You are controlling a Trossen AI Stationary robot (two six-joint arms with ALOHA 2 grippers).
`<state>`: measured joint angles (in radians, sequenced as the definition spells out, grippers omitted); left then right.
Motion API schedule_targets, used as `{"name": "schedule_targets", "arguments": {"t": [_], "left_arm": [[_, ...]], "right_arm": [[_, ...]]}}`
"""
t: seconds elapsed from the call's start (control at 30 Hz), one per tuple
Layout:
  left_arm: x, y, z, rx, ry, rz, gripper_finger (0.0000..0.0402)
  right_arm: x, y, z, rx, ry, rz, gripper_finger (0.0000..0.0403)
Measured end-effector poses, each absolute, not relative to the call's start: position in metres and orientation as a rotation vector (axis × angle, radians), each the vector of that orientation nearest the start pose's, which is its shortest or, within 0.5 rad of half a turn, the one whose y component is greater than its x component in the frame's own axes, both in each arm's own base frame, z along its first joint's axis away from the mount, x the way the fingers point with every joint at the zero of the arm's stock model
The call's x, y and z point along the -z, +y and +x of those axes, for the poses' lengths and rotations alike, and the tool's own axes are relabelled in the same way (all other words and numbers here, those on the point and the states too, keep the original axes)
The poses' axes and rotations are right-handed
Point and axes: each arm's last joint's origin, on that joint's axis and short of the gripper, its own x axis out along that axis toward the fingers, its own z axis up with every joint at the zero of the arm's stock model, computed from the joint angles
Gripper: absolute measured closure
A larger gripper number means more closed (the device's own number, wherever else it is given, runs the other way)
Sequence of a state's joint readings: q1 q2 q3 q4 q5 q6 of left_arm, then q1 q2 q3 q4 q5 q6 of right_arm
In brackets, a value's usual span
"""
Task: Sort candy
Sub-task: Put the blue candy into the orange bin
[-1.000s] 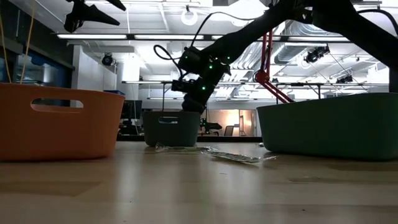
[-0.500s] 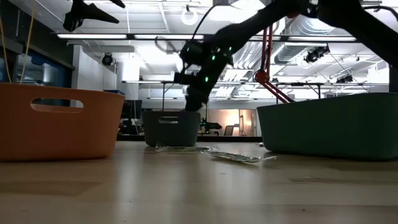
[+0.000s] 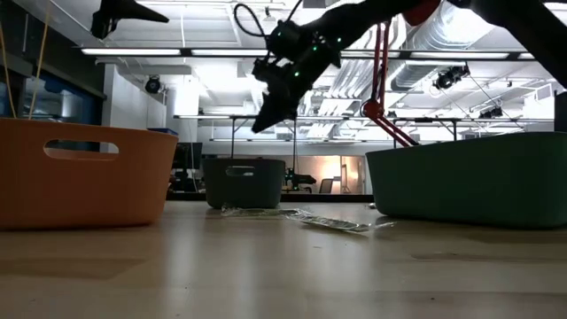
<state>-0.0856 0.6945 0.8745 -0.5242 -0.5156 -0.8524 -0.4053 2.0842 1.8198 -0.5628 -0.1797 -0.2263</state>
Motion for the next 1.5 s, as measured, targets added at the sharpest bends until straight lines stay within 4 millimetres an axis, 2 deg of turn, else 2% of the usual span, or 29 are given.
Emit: {"name": "schedule_targets", "arguments": {"t": [0.1, 0.23, 0.43, 0.63, 0.73, 0.8, 1.0, 1.07, 1.17, 1.23, 1.33, 1.5], "left_arm": [[-0.345, 0.003, 0.136, -0.531, 0.116, -0.733, 0.0229], [-0.346, 0.002, 0.137, -0.524, 0.108, -0.744, 0.0229], [-0.346, 0.002, 0.137, -0.512, 0.111, -0.748, 0.0229], [-0.346, 0.002, 0.137, -0.512, 0.112, -0.748, 0.0229], [-0.346, 0.002, 0.137, -0.512, 0.112, -0.748, 0.0229], [-0.346, 0.002, 0.137, -0.512, 0.112, -0.748, 0.0229], [-0.346, 0.002, 0.137, -0.512, 0.113, -0.747, 0.0229], [-0.346, 0.002, 0.137, -0.512, 0.115, -0.739, 0.0229], [-0.346, 0.002, 0.137, -0.512, 0.118, -0.724, 0.0229], [-0.346, 0.002, 0.137, -0.511, 0.118, -0.723, 0.0229], [-0.346, 0.002, 0.137, -0.511, 0.118, -0.723, 0.0229], [-0.346, 0.002, 0.137, -0.512, 0.118, -0.723, 0.0229]], "right_arm": [[-0.244, -0.183, 0.439, 0.143, 0.781, 0.139, 0.0375], [-0.224, -0.18, 0.456, 0.192, 0.738, 0.242, 0.0314], [-0.195, -0.162, 0.472, 0.439, 0.772, 0.292, 0.0227], [-0.17, -0.159, 0.479, 0.655, 0.748, 0.36, 0.0211], [-0.148, -0.159, 0.48, 0.697, 0.791, 0.407, 0.021], [-0.141, -0.156, 0.481, 0.713, 0.821, 0.373, 0.021], [-0.142, -0.152, 0.478, 0.663, 0.946, 0.319, 0.0223], [-0.14, -0.151, 0.476, 0.639, 0.987, 0.298, 0.0262], [-0.141, -0.15, 0.476, 0.576, 1.01, 0.277, 0.0364], [-0.146, -0.15, 0.475, 0.553, 1.012, 0.264, 0.0386], [-0.169, -0.15, 0.471, 0.536, 0.975, 0.232, 0.0396], [-0.231, -0.155, 0.46, 0.523, 0.825, 0.163, 0.0402]]}}
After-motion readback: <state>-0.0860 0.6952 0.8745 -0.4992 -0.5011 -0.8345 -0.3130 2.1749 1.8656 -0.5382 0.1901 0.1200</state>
